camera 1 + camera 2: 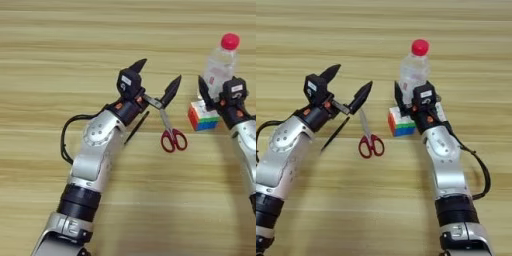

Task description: Move the objects on the table

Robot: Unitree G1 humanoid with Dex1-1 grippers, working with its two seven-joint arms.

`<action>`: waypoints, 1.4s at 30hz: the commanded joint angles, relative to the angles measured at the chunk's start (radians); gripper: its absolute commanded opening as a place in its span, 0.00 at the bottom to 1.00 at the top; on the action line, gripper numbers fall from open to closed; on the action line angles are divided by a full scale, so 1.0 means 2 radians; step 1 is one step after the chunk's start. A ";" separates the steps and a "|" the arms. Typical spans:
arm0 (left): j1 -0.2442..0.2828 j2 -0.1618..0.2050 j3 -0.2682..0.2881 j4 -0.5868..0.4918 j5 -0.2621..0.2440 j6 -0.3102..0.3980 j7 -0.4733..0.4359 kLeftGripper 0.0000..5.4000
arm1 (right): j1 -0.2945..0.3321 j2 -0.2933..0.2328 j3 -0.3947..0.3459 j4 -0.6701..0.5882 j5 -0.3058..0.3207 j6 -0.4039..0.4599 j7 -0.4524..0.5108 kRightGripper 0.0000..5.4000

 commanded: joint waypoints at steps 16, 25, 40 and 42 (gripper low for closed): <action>-0.056 0.016 0.071 0.145 0.034 -0.115 0.082 1.00 | -0.031 -0.066 -0.076 0.104 -0.017 -0.016 -0.086 0.60; -0.055 0.019 0.070 0.149 0.032 -0.120 0.081 1.00 | -0.047 -0.087 -0.083 0.185 -0.026 -0.051 -0.108 0.60; -0.054 0.034 0.096 0.181 0.022 -0.141 0.081 1.00 | -0.071 -0.100 -0.079 0.278 -0.029 -0.099 -0.125 0.60; -0.053 0.033 0.097 0.180 0.023 -0.142 0.081 1.00 | -0.076 -0.101 -0.079 0.296 -0.029 -0.105 -0.127 0.60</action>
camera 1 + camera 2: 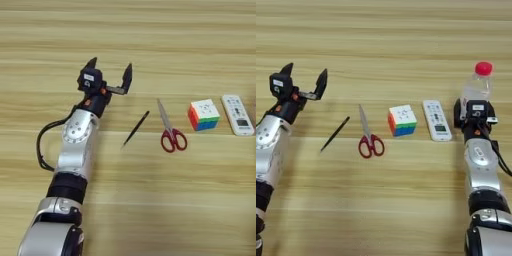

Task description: Move the objects on the table

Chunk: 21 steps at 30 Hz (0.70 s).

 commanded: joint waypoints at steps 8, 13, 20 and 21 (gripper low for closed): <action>-0.005 0.003 0.004 0.004 0.001 -0.007 0.000 1.00 | -0.032 -0.010 0.004 0.058 -0.003 -0.036 -0.005 0.59; -0.006 0.002 0.004 0.004 0.001 -0.007 0.000 1.00 | -0.032 -0.007 0.009 0.065 -0.005 -0.040 -0.005 0.59; -0.006 0.001 0.004 0.005 0.001 -0.006 0.001 1.00 | -0.030 -0.007 0.011 0.065 -0.004 -0.042 -0.004 0.59; -0.006 0.001 0.004 0.005 0.001 -0.006 0.001 1.00 | -0.029 -0.006 0.012 0.064 -0.005 -0.041 -0.004 0.64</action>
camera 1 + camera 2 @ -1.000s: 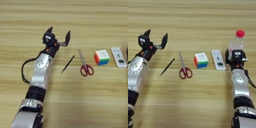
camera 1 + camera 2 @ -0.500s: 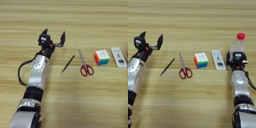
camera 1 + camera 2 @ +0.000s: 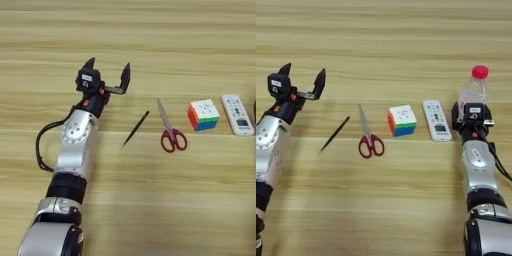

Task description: Move the objects on the table

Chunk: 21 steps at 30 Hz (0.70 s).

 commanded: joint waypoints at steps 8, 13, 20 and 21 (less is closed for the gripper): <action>-0.008 0.000 0.001 0.007 0.002 -0.003 0.001 1.00 | -0.008 -0.004 0.006 -0.002 -0.001 -0.002 -0.002 0.82; -0.008 0.000 0.000 0.009 0.002 -0.003 0.001 1.00 | -0.007 -0.004 0.006 -0.002 0.000 -0.002 -0.003 0.92; -0.009 0.000 0.000 0.011 0.002 -0.002 0.000 1.00 | -0.007 -0.004 0.005 -0.002 0.003 -0.001 -0.002 0.99; -0.009 0.000 0.000 0.011 0.002 -0.003 0.000 1.00 | -0.007 -0.004 0.005 -0.002 0.003 -0.001 -0.002 0.99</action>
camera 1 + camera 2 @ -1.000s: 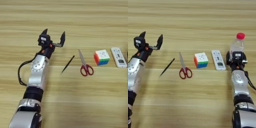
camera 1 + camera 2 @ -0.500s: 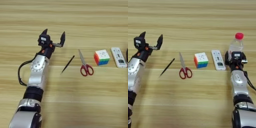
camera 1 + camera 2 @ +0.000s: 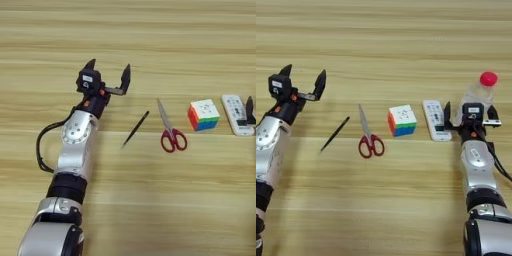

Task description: Move the objects on the table

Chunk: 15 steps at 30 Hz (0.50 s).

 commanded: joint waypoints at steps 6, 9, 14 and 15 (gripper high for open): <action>-0.010 0.001 0.000 0.007 0.002 -0.003 0.000 1.00 | -0.007 -0.004 -0.001 -0.003 0.002 0.000 -0.001 0.99; -0.010 0.001 0.000 0.008 0.002 -0.004 0.000 1.00 | -0.002 -0.001 0.000 -0.011 0.002 0.000 -0.002 0.99; -0.011 0.001 0.001 0.012 0.003 -0.005 0.001 1.00 | 0.022 0.011 0.006 -0.044 0.003 0.009 0.001 0.99; -0.014 0.002 0.004 0.021 0.003 -0.008 0.003 1.00 | 0.025 0.013 0.007 -0.050 0.003 0.012 0.001 0.99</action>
